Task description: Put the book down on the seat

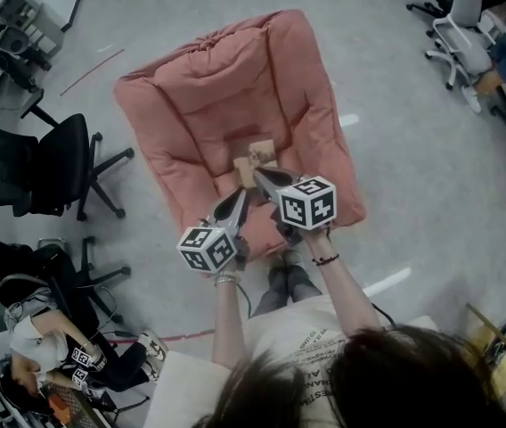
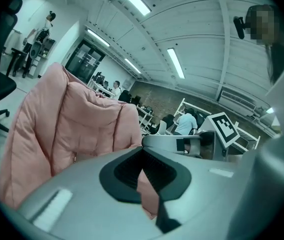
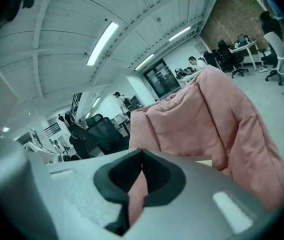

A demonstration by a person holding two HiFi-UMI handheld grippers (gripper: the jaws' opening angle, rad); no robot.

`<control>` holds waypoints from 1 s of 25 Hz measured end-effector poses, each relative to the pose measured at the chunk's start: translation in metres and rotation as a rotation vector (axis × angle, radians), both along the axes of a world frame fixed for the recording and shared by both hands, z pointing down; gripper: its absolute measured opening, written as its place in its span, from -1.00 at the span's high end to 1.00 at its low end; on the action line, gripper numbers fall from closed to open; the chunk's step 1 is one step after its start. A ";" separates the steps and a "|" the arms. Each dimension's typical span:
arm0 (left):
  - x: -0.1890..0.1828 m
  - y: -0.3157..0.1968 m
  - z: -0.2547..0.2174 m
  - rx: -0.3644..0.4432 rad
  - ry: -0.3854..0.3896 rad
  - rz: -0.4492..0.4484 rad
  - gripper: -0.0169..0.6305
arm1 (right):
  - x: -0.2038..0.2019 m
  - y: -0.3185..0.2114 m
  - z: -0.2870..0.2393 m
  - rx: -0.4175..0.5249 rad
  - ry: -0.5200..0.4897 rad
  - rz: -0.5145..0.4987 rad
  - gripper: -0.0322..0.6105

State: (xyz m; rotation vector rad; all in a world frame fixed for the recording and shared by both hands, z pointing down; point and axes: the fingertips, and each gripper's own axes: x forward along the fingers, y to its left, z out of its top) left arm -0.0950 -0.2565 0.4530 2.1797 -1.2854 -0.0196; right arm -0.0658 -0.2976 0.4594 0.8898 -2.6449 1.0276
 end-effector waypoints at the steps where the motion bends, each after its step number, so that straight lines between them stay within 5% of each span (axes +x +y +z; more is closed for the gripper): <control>1: 0.001 0.003 -0.005 0.007 -0.003 0.002 0.95 | 0.002 0.004 -0.006 0.009 -0.001 -0.004 0.89; 25: 0.010 0.039 -0.047 0.102 -0.083 0.044 0.95 | 0.010 0.051 -0.062 0.153 -0.032 -0.092 0.89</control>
